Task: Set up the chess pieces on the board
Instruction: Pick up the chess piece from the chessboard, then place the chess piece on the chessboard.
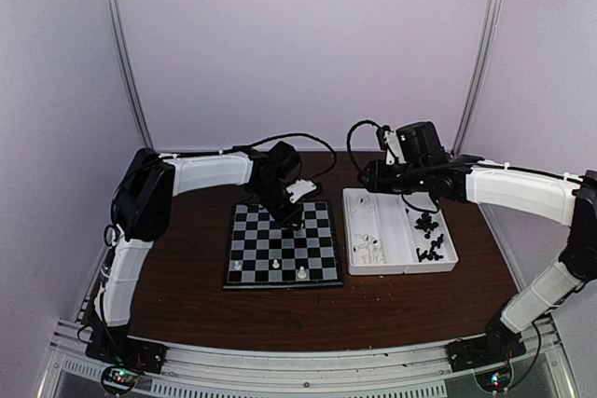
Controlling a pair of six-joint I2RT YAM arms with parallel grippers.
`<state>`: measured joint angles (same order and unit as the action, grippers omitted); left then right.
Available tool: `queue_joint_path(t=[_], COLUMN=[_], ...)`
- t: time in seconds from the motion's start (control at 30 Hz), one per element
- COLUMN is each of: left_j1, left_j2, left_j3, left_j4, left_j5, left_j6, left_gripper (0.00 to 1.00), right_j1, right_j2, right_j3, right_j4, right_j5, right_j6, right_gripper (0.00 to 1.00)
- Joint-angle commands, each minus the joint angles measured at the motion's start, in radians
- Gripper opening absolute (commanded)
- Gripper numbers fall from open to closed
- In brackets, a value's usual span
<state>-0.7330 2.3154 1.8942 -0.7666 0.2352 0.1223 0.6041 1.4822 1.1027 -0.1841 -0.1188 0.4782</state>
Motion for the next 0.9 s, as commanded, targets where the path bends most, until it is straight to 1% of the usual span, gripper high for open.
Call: queue_joint_path(t=[0.0, 0.1, 0.2, 0.33, 0.4, 0.47, 0.53, 0.63, 0.73, 0.8, 0.87], left_j1=[0.001, 0.003, 0.014, 0.063, 0.092, 0.111, 0.112, 0.112, 0.111, 0.108, 0.102], left_j2=[-0.02, -0.055, -0.108, -0.18, -0.209, -0.243, -0.264, -0.294, -0.323, -0.338, -0.36], left_j3=[0.018, 0.001, -0.024, -0.066, -0.094, -0.119, -0.132, -0.164, -0.217, -0.242, -0.273], left_j4=[-0.016, -0.005, 0.02, 0.082, 0.126, 0.164, 0.175, 0.21, 0.279, 0.311, 0.347], left_j5=[0.033, 0.058, 0.149, 0.37, 0.495, 0.575, 0.599, 0.63, 0.643, 0.649, 0.638], left_j6=[-0.001, -0.013, -0.04, -0.116, -0.185, -0.213, -0.214, -0.22, -0.231, -0.229, -0.219], left_gripper=[0.17, 0.17, 0.17, 0.17, 0.17, 0.18, 0.18, 0.18, 0.19, 0.19, 0.19], right_j1=[-0.006, -0.006, -0.006, -0.006, -0.006, -0.007, -0.005, -0.005, -0.004, -0.003, -0.001], right_j2=[0.02, 0.022, 0.016, 0.004, 0.023, 0.05, 0.058, 0.054, 0.088, 0.11, 0.133], right_j3=[0.016, 0.021, 0.007, -0.028, 0.003, 0.051, 0.065, 0.064, 0.082, 0.07, 0.036], right_j4=[0.011, 0.006, 0.017, 0.06, 0.017, -0.04, -0.029, 0.009, 0.013, 0.091, 0.217], right_j5=[-0.029, -0.059, -0.122, -0.269, -0.34, -0.413, -0.487, -0.515, -0.537, -0.571, -0.595], right_j6=[0.01, 0.002, -0.014, -0.068, -0.073, -0.051, 0.005, 0.12, 0.252, 0.378, 0.542], right_gripper=[0.37, 0.37, 0.37, 0.37, 0.37, 0.37, 0.39, 0.4, 0.4, 0.4, 0.4])
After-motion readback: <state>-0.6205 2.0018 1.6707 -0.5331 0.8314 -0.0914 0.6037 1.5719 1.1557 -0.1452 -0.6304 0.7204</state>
